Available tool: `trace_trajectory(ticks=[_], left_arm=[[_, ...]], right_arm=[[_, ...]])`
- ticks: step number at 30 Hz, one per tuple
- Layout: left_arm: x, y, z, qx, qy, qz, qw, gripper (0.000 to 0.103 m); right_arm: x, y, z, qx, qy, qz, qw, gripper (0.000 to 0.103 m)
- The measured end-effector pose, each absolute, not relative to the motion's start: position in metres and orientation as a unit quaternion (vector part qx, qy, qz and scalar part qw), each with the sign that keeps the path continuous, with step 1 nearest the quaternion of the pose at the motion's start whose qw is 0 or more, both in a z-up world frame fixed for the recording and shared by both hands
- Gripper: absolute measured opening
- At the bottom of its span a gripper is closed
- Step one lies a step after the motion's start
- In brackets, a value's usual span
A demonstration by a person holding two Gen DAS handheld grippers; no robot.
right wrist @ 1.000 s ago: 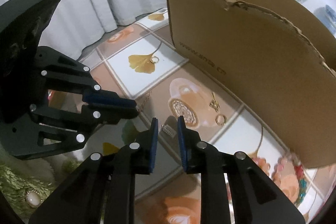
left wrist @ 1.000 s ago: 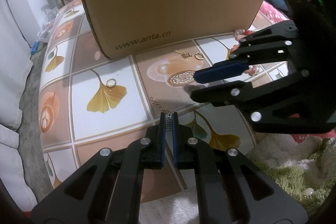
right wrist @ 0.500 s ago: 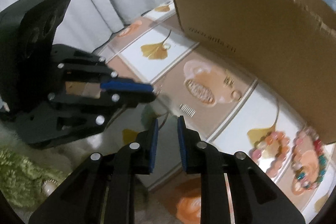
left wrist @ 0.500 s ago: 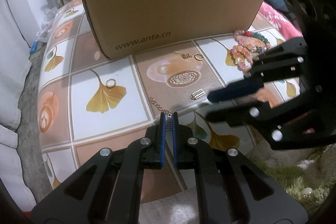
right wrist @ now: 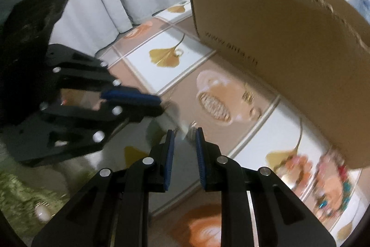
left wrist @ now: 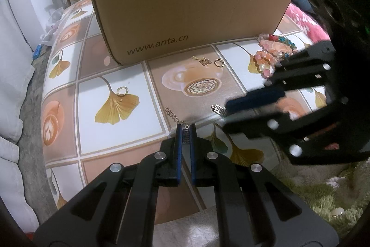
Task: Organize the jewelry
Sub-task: 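Close the right tool on the silver rectangular charm, then carry the silver charm in the right tool while the left tool carries the bar charm over the box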
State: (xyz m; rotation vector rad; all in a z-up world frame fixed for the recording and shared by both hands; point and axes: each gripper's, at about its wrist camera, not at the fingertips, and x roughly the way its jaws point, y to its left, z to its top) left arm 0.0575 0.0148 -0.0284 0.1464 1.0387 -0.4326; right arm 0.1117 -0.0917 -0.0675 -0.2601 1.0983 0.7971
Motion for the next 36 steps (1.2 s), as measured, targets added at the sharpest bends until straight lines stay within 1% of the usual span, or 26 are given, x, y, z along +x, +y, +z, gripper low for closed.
trace_trajectory(ticks=[8,18,24,26,29,36], left_arm=[[0.058,0.014,-0.029,0.069,0.492,-0.203,0.844,0.005],[0.057,0.014,-0.029,0.069,0.491,-0.205,0.844,0.005],[0.057,0.015,-0.029,0.069,0.491,-0.205,0.844,0.005],[0.057,0.014,-0.029,0.069,0.491,-0.205,0.844,0.005],[0.058,0.014,-0.029,0.068,0.491,-0.205,0.844,0.005],[0.057,0.014,-0.029,0.068,0.49,-0.205,0.845,0.005]], right_arm=[[0.119,-0.086,-0.067,-0.116,0.5,0.302,0.803,0.019],[0.108,-0.078,-0.069,-0.128,0.501,0.273,0.811,0.019],[0.114,-0.072,-0.072,-0.127,0.509,0.255,0.812,0.011],[0.115,-0.07,-0.072,-0.126,0.513,0.251,0.811,0.007],[0.117,-0.066,-0.074,-0.127,0.516,0.25,0.809,0.005],[0.121,-0.077,-0.073,-0.098,0.521,0.256,0.808,0.005]])
